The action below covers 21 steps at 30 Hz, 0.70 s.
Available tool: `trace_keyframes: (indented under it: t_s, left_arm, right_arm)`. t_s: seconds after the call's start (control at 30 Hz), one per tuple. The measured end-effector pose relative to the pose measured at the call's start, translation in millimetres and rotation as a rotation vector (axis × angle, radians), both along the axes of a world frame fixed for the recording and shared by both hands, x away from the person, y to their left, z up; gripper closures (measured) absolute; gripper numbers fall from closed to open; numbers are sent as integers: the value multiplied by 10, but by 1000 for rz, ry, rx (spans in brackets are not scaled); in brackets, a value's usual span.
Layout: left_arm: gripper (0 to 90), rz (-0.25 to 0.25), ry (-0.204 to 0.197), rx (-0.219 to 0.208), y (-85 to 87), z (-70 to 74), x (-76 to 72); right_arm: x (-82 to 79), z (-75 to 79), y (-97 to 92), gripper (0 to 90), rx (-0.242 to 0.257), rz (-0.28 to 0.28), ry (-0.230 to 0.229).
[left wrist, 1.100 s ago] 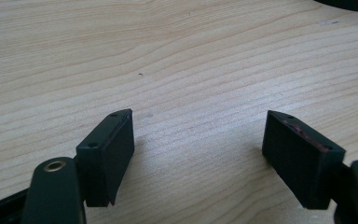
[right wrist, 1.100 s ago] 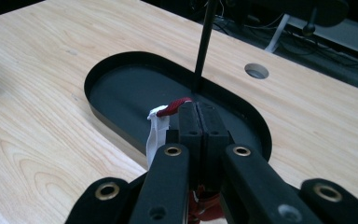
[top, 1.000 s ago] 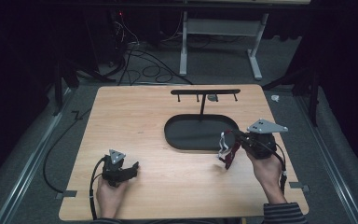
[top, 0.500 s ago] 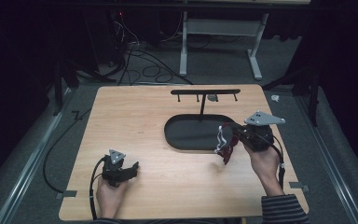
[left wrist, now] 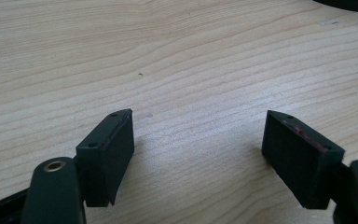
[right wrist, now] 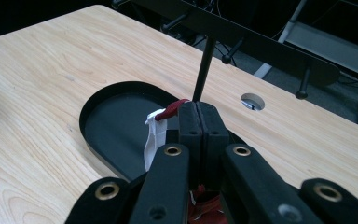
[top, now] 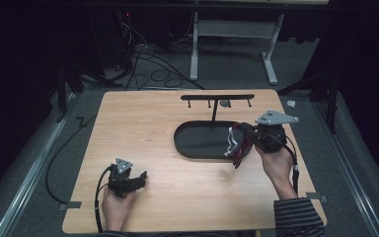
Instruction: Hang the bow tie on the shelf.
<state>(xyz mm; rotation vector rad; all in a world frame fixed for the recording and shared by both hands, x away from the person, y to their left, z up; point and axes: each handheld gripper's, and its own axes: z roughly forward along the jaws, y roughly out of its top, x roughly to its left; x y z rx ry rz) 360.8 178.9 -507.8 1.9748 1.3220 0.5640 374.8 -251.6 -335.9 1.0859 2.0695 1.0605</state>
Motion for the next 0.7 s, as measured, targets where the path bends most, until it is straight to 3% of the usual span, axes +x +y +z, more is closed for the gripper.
trace_keyframes:
  t_s: [0.33, 0.7]
  left_arm:
    - [256, 0, 0, 0, 0, 0, 0]
    - [255, 0, 0, 0, 0, 0, 0]
  right_arm:
    - [150, 28, -25, 900, 42, -4, 16]
    - [288, 102, 35, 900, 51, -3, 20]
